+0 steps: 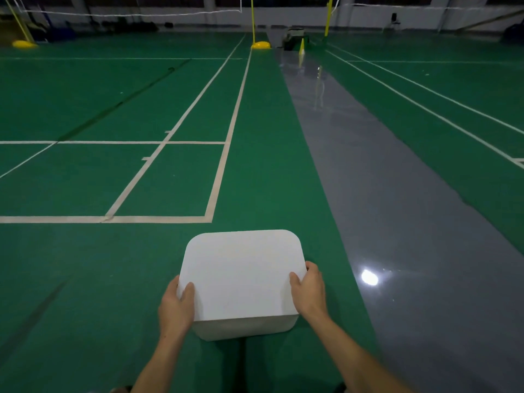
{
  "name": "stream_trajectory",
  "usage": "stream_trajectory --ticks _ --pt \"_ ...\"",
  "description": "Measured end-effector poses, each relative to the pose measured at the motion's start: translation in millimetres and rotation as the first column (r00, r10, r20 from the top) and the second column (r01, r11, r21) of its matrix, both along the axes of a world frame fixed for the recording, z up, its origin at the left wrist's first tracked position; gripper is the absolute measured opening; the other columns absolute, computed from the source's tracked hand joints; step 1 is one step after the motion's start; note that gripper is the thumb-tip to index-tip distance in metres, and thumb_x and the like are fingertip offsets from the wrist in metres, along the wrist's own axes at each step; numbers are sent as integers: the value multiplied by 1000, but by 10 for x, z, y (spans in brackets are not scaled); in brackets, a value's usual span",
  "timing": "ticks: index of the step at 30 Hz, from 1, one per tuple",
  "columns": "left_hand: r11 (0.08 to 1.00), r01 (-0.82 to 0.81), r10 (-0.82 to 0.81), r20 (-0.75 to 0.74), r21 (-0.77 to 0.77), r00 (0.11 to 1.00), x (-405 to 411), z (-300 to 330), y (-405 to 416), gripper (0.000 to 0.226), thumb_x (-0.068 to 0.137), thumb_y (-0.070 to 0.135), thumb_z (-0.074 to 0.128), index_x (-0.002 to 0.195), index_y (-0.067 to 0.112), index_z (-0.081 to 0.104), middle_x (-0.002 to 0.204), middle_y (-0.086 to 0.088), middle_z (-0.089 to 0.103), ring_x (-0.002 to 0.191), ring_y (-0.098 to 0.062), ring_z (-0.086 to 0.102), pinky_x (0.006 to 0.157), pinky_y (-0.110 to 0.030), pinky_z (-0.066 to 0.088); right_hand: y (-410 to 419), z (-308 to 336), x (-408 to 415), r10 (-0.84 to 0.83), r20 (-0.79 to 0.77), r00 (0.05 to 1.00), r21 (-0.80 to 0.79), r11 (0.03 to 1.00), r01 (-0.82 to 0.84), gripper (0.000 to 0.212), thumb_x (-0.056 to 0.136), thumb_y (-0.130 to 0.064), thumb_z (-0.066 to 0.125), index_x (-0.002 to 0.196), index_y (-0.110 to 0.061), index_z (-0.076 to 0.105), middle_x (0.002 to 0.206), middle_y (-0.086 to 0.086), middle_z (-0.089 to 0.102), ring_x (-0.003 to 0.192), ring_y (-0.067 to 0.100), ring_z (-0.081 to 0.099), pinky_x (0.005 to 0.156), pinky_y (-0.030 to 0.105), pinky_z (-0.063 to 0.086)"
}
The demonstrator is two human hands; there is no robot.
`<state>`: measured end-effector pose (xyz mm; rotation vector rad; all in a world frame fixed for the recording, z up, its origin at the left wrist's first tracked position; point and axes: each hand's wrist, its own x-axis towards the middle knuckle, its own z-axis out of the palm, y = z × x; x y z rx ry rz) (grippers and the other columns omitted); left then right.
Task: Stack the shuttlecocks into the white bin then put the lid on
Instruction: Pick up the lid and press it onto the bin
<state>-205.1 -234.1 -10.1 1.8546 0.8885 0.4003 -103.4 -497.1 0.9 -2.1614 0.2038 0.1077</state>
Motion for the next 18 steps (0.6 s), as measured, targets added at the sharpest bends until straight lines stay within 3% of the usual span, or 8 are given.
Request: stream_trajectory --ticks 4,10,14,18 --pt "999 9 -8 -5 47 1000 49 9 26 33 103 25 57 133 13 63 116 -2 69 107 -32 64 91 -45 52 43 -19 33 -23 -9 1000 -3 1000 23 36 105 -22 56 138 -10 49 115 0 63 98 21 61 84 35 53" --pt "990 -9 28 -134 137 991 34 32 -56 46 99 44 62 131 11 59 106 -4 67 95 -30 58 75 -40 48 30 -66 57 5 -14 1000 -154 988 -7 26 106 -26 51 127 -12 56 119 7 69 108 30 66 91 42 56" --pt "985 34 -3 -184 166 983 -9 22 -35 61 95 56 63 135 12 53 110 -5 68 96 -31 62 76 -44 55 38 -71 47 25 -36 999 -193 981 -31 29 107 -27 50 130 -10 55 121 8 68 110 31 66 91 41 56" --pt "971 84 -34 -220 225 975 32 66 -87 63 94 60 60 138 16 50 114 -9 69 101 -35 64 79 -44 55 -50 -24 205 -2 -78 997 -130 991 -8 25 105 -23 54 126 -10 58 117 9 69 101 30 65 87 40 56"
